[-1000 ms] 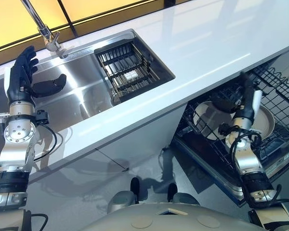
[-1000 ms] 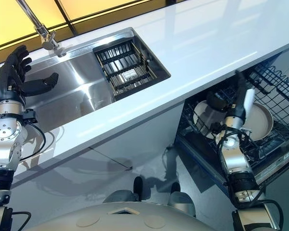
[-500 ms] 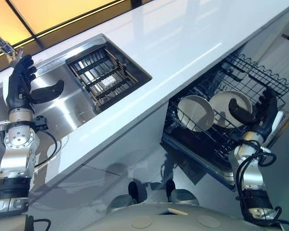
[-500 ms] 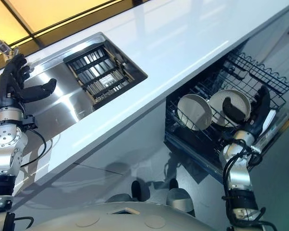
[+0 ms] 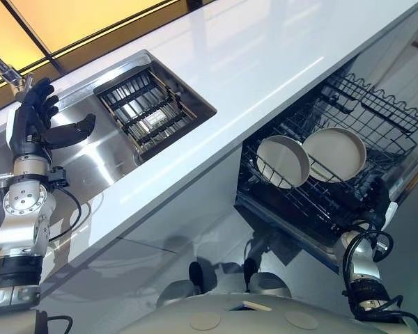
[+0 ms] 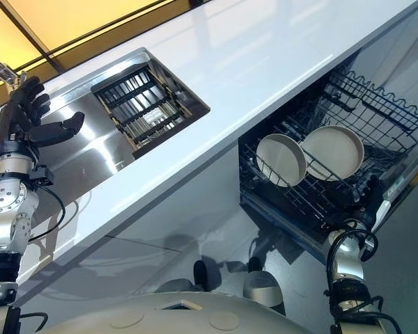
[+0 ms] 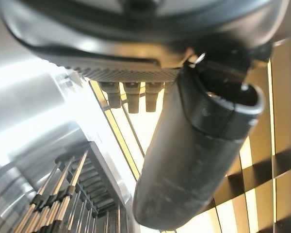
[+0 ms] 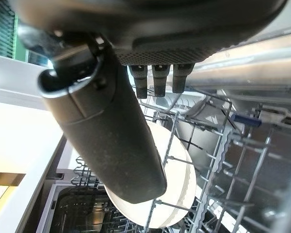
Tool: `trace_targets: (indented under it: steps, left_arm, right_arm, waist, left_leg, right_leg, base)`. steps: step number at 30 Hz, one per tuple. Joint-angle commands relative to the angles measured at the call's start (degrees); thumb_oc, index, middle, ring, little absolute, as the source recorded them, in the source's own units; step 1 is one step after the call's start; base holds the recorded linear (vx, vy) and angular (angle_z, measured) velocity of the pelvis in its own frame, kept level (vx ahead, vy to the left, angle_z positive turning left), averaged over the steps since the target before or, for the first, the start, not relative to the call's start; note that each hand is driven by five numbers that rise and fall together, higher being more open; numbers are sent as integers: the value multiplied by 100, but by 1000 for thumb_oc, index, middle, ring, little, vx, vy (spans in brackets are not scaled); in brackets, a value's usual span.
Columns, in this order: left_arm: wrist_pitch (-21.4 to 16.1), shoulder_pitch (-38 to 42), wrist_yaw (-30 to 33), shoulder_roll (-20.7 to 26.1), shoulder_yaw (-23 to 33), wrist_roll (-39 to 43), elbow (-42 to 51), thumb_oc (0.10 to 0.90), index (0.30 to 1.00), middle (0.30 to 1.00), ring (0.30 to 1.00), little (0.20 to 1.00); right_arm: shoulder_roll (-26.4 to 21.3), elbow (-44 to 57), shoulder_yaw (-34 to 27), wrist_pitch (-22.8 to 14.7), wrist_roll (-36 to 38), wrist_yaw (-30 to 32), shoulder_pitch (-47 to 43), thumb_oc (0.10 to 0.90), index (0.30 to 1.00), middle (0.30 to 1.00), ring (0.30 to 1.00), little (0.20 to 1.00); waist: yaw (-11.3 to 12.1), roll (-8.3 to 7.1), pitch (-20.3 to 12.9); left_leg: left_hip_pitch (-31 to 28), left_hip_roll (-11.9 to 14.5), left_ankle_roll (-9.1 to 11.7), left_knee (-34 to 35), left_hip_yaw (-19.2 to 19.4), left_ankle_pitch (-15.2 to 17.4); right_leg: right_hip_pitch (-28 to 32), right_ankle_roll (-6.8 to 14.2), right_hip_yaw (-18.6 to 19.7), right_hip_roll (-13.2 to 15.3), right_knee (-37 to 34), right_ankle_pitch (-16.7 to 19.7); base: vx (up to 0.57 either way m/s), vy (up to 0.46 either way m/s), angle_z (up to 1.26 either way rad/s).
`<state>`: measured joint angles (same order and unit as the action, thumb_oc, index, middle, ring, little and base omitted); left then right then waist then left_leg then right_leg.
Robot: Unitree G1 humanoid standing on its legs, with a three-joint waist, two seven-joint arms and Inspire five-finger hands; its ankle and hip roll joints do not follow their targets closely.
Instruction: Pick up plates and place into dishwasher.
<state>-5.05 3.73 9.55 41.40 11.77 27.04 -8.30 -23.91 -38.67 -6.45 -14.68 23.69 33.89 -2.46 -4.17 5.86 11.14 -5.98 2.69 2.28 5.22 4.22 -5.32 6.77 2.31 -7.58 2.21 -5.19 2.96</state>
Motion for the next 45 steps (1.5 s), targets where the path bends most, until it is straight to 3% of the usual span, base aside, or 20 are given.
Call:
trace_targets:
  steps: [1,4,8,10,19,20,21,23,24,26,29,34,45]
  left_arm:
    - [-509,923,200,656,198,228,-199,800,900,900,900,900]
    - [-522,1074,318,714,120,274,-308,800,900,900,900,900]
    - [-498,1264,402,849,87,388,-465,800,900,900,900,900]
    - [-486,1340,423,938,111,427,-524,800,900,900,900,900]
    - [-529,1811,471,1178,-21,506,-714,800,900,900,900,900]
    - [-498,1864,471,1198,-40,504,-698,800,900,900,900,900]
    - [-463,1956,477,1225,-74,501,-698,800,900,900,900,900]
    - [-461,2004,438,1234,-65,477,-714,800,900,900,900,900]
    - [-481,2007,397,1252,-43,492,-744,800,900,900,900,900]
    - [-585,2050,264,1278,36,486,-919,800,900,900,900,900]
    - [-663,2108,193,1274,49,467,-1068,800,900,900,900,900]
    - [-659,2356,231,1201,-177,451,-1212,800,900,900,900,900]
    - [-826,2115,344,570,-387,233,-1425,800,900,900,900,900]
  right_arm:
    - [-573,159,-213,-656,214,610,-686,800,900,900,900,900]
    - [-619,-5,-276,-702,321,992,-841,800,900,900,900,900]
    - [-634,-260,-296,-755,652,748,-972,800,900,900,900,900]
    - [-594,-293,-213,-791,1211,254,-976,800,900,900,900,900]
    - [-386,-477,-290,-1286,2933,-378,-1135,800,900,900,900,900]
    - [-315,-389,-265,-1342,3242,-736,-1161,800,900,900,900,900]
    - [-245,-344,-233,-1348,3788,-1524,-1182,800,900,900,900,900]
    - [-140,-196,-128,-1240,4133,-2332,-1189,800,900,900,900,900]
    - [-104,-112,-64,-1174,4247,-2730,-1176,800,900,900,900,900]
    - [-12,347,214,-886,4865,-4081,-1196,800,900,900,900,900]
    - [18,847,467,-595,5258,-4839,-1341,800,900,900,900,900]
    - [73,1967,1112,-205,5518,-5494,-2176,800,900,900,900,900]
    - [562,4054,1948,-325,4973,-5524,-3916,800,900,900,900,900]
  waist:
    - [135,238,-44]
    - [155,328,123]
    - [171,398,319]
    - [182,390,419]
    - [190,271,723]
    - [199,263,746]
    - [212,225,783]
    - [237,193,820]
    - [245,172,836]
    - [259,92,875]
    - [269,49,893]
    - [343,-36,855]
    - [570,-104,464]
  left_leg:
    - [405,-220,109,-189,35,218]
    - [524,-228,129,-212,-19,181]
    - [641,-212,152,-235,-69,150]
    - [690,-194,159,-239,-82,137]
    - [849,-143,171,-273,-91,119]
    - [862,-139,168,-276,-94,120]
    - [882,-129,164,-296,-107,123]
    - [900,-122,155,-324,-115,127]
    - [905,-119,152,-341,-120,129]
    - [926,-108,141,-375,-103,137]
    - [928,-104,134,-374,-77,136]
    - [919,-103,127,-383,-8,140]
    - [743,-284,8,-460,-38,292]
  right_leg:
    - [-556,79,-344,-185,1214,-873]
    - [-632,30,-348,-200,1262,-893]
    - [-721,-24,-379,-201,1327,-922]
    - [-758,-51,-406,-206,1334,-926]
    - [-862,-101,-461,-253,1312,-875]
    - [-869,-106,-470,-259,1306,-866]
    - [-865,-116,-490,-264,1293,-853]
    - [-855,-126,-507,-266,1273,-835]
    - [-847,-126,-518,-265,1258,-817]
    - [-843,-109,-551,-260,1165,-737]
    - [-845,-95,-567,-264,1093,-683]
    - [-811,-86,-592,-270,985,-628]
    - [-653,-90,-492,-218,829,-590]
  base:
    - [-24,-18,19]
    - [-45,-12,19]
    - [-54,-24,15]
    - [-52,-43,10]
    - [-57,-58,8]
    - [-36,-74,3]
    - [-32,-83,2]
    - [-14,-65,2]
    - [-11,-60,2]
    - [-25,-57,-2]
    - [-23,-12,-7]
    - [0,23,-10]
    - [82,84,-5]
